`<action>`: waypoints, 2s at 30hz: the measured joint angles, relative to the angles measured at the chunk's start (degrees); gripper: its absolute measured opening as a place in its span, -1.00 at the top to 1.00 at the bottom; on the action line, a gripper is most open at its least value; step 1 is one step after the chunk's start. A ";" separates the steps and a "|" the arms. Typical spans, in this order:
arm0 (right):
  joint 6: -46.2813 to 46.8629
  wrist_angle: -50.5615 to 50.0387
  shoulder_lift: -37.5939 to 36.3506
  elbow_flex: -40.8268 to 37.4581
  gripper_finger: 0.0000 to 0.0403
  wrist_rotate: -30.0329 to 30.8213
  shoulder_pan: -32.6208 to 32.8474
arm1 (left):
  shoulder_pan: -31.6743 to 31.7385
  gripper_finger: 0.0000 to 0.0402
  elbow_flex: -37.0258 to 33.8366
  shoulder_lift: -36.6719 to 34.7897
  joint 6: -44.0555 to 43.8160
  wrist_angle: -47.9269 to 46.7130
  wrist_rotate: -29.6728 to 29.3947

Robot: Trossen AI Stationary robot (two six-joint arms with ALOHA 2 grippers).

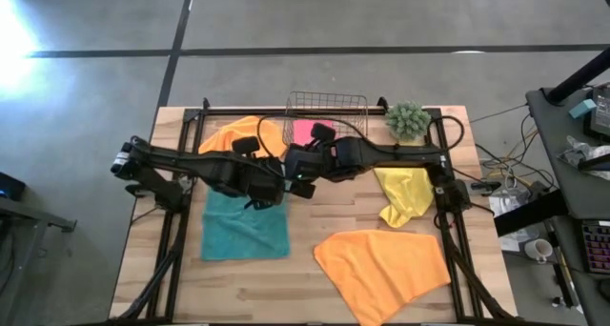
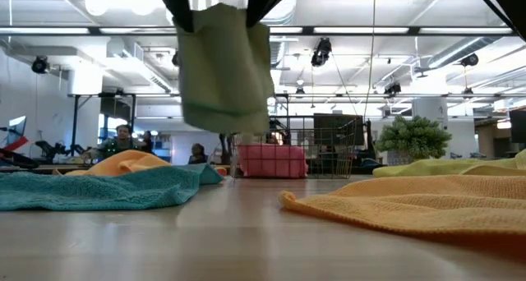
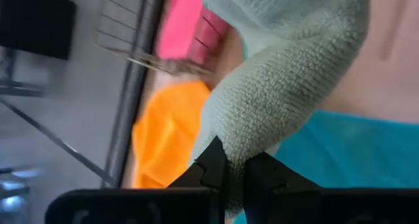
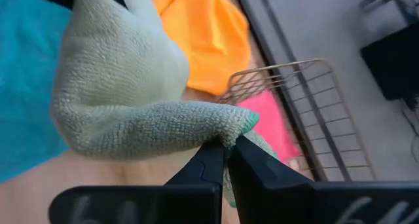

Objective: Fold microfiber towels
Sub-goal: Stack the folded green microfiber cloth on top of the folded pink microfiber cloth

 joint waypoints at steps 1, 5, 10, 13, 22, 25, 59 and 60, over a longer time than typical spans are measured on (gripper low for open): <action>0.19 -0.01 -0.47 0.00 0.96 0.65 0.00 | 0.47 0.96 0.21 0.00 1.03 0.39 -1.02; 0.40 -0.05 -2.73 0.00 0.96 3.65 -0.13 | 3.14 0.96 1.21 -0.07 7.43 3.96 -4.02; -0.76 0.07 -5.16 0.00 0.96 8.13 -0.65 | 6.70 0.96 2.19 -0.04 17.27 11.88 -7.71; -1.93 0.07 -6.36 0.02 0.96 9.75 -1.96 | 9.43 0.96 2.64 -0.04 23.75 17.94 -8.43; -6.98 0.02 -7.01 0.02 0.96 11.27 -8.37 | 18.76 0.96 2.81 0.16 41.14 32.89 -9.50; -8.57 0.33 -7.03 0.02 0.96 11.41 -11.38 | 21.79 0.96 2.79 0.44 45.08 36.23 -9.47; -9.18 -7.01 0.16 -2.25 0.96 3.09 -28.82 | 35.91 0.96 1.66 14.99 53.26 44.46 3.87; -8.60 -6.47 0.14 -3.34 0.96 1.97 -29.12 | 36.18 0.96 1.46 15.28 53.27 44.11 4.45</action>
